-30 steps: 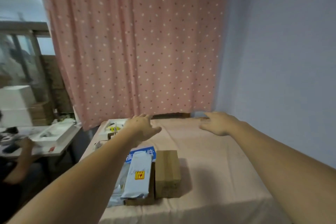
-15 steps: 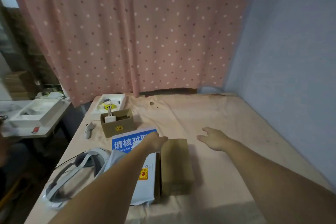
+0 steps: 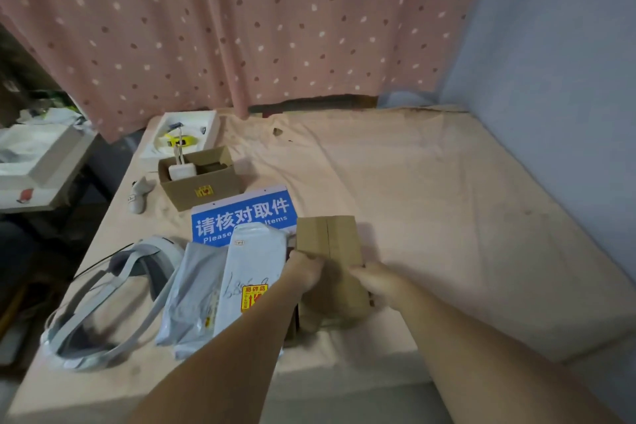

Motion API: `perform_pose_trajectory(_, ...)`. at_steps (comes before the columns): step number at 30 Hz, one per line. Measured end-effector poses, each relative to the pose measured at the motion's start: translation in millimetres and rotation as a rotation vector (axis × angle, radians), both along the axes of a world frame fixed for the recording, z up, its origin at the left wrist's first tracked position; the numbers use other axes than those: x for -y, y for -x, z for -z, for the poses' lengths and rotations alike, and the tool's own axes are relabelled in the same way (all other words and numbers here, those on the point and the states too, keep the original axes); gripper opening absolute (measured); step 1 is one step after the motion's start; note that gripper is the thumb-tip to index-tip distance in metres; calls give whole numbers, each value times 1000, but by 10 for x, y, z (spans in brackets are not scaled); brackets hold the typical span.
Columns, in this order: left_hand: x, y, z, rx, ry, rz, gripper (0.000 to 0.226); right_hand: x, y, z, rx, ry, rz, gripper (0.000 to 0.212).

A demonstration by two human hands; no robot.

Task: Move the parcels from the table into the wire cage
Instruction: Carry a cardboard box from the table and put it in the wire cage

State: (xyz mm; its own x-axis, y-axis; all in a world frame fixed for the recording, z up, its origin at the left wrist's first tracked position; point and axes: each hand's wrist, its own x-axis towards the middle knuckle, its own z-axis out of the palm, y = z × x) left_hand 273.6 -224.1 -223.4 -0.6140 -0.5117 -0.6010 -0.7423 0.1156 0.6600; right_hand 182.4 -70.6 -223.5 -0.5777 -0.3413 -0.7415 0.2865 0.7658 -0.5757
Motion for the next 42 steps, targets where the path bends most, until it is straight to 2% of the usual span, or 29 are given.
perform_pose_trajectory(2,-31,61,-141,-14,58,28,41,-14,46,-64,36,31,61,38)
perform_pose_trajectory(4,-66,143,-392,-42,90,29,36,-80,163,-196,35,45,102,38)
perform_pose_trajectory(8,-197,431,-1162,-167,61,-51,53,-381,507,-942,-15,158,174,37)
perform_pose_trajectory(12,-512,813,-2031,-437,-155,-137,57,-824,857,-1934,-79,334,326,49)
perform_pose_trajectory(17,-1377,1031,-3234,-625,-414,53,25,-1628,1125,-3060,-203,575,506,30)
perform_pose_trajectory(19,-1687,1155,-3525,-634,-454,129,27,-2050,1123,-3379,-253,598,572,35)
perform_pose_trajectory(23,-2355,1409,-3929,-632,-545,304,30,-2831,992,-3748,-376,652,768,62)
perform_pose_trajectory(26,-2915,1501,-4083,-628,-629,427,28,-3365,763,-3857,-473,683,921,61)
perform_pose_trajectory(30,-3720,1416,-4088,-526,-738,673,33,-4092,127,-3819,-582,672,1173,54)
perform_pose_trajectory(34,-4575,953,-3948,-403,-824,927,38,-4716,-938,-3673,-674,584,1435,56)
perform_pose_trajectory(39,-5619,-274,-3773,-215,-922,1256,41,-5313,-2741,-3641,-793,465,1702,45)
perform_pose_trajectory(42,-6118,-1203,-3790,-121,-982,1418,46,-5518,-3884,-3726,-877,389,1825,46)
